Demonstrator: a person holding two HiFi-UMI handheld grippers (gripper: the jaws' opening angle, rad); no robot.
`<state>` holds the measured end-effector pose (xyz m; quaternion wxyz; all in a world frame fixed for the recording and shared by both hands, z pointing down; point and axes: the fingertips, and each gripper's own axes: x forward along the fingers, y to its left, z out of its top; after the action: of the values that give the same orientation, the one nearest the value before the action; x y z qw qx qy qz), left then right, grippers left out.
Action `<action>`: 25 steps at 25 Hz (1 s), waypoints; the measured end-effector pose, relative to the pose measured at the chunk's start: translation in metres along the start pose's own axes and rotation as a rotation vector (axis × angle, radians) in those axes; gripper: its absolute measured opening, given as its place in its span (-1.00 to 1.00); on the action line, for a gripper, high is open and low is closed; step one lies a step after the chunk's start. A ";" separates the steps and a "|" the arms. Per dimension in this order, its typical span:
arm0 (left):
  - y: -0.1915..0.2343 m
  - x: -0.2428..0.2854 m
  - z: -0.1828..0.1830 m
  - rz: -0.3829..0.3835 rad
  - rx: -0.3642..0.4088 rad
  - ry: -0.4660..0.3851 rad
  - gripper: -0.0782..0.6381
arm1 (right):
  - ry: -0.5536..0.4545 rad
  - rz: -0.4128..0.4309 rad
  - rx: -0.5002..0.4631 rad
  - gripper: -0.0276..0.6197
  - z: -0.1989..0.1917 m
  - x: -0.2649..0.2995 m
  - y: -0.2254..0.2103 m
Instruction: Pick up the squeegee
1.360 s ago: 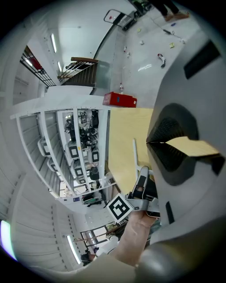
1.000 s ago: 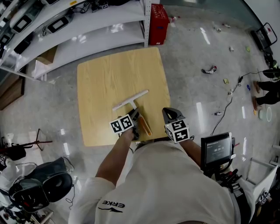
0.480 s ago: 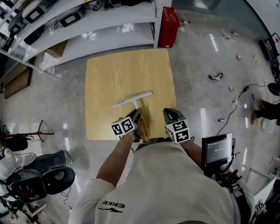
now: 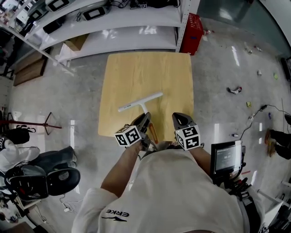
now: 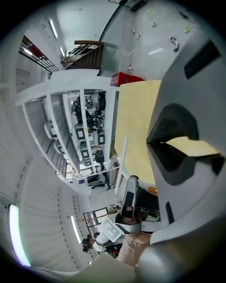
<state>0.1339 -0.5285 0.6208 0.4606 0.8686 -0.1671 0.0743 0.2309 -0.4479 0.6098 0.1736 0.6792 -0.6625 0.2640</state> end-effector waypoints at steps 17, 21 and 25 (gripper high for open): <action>-0.042 -0.056 0.042 -0.080 0.046 -0.143 -0.65 | -0.130 0.055 -0.018 -0.91 0.051 -0.017 0.036; -0.046 -0.080 0.040 -0.116 0.045 -0.135 -0.65 | -0.144 0.034 -0.007 -0.91 0.050 -0.032 0.062; -0.052 -0.100 0.027 -0.141 0.049 -0.129 -0.65 | -0.157 0.016 0.004 -0.90 0.039 -0.052 0.082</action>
<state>0.0591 -0.5012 0.5369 0.4316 0.8921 -0.1333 -0.0104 0.1556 -0.4340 0.5389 0.1175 0.6931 -0.6787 0.2125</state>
